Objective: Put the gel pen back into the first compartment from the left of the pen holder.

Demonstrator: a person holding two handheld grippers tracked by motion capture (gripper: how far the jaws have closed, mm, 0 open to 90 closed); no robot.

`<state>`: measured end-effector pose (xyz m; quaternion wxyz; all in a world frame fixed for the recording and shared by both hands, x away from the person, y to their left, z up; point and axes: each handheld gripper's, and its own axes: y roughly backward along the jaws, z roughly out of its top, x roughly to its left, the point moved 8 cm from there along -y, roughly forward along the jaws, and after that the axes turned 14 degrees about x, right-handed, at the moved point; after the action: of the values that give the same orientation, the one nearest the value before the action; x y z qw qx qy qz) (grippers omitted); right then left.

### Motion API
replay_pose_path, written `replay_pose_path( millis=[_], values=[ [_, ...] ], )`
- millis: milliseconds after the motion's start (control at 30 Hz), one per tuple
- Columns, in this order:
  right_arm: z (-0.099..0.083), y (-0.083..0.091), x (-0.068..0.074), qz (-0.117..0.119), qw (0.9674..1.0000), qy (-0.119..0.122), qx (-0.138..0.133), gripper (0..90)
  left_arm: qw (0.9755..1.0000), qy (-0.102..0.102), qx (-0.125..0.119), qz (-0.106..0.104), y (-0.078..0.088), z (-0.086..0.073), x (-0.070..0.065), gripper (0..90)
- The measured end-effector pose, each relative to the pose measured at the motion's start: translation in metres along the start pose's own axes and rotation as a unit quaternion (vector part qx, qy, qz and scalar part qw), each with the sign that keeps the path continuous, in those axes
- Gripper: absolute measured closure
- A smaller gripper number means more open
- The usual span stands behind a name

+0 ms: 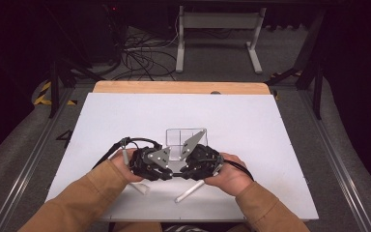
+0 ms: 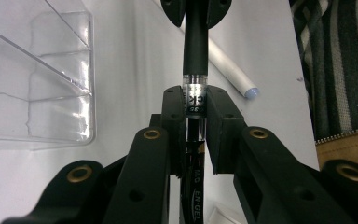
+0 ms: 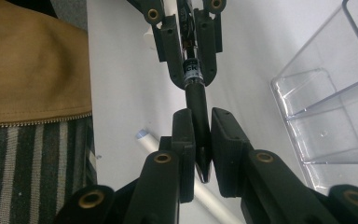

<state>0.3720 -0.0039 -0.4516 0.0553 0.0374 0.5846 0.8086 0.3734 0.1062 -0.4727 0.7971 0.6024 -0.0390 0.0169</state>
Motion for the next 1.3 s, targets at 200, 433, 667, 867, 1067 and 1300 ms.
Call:
replay_pose_path(
  millis=[200, 433, 667, 867, 1067, 1300],
  values=[
    [0.002, 0.000, 0.002, 0.000, 0.9998, 0.014, -0.012, 79.4, 1.0000, -0.006, -0.001, -0.001, 0.002, -0.001, -0.002, 79.9],
    [0.002, 0.023, 0.001, -0.026, 0.9954, 0.004, -0.092, 62.6, 0.9998, 0.006, -0.016, 0.007, 0.012, -0.004, 0.001, 79.9],
    [-0.005, 0.043, -0.001, -0.052, 0.9856, -0.014, -0.160, 52.6, 0.9980, 0.031, -0.053, 0.015, 0.025, -0.007, 0.010, 79.8],
    [-0.010, 0.051, -0.002, -0.063, 0.9816, -0.022, -0.179, 50.3, 0.9968, 0.038, -0.068, 0.018, 0.031, -0.008, 0.012, 79.8],
    [-0.015, 0.056, -0.004, -0.076, 0.9760, -0.033, -0.202, 41.8, 0.9955, 0.040, -0.083, 0.024, 0.036, -0.007, 0.014, 79.8],
    [-0.028, 0.069, -0.008, -0.095, 0.9585, -0.061, -0.262, 29.5, 0.9850, 0.056, -0.160, 0.036, 0.056, -0.002, 0.020, 79.7]
  ],
)
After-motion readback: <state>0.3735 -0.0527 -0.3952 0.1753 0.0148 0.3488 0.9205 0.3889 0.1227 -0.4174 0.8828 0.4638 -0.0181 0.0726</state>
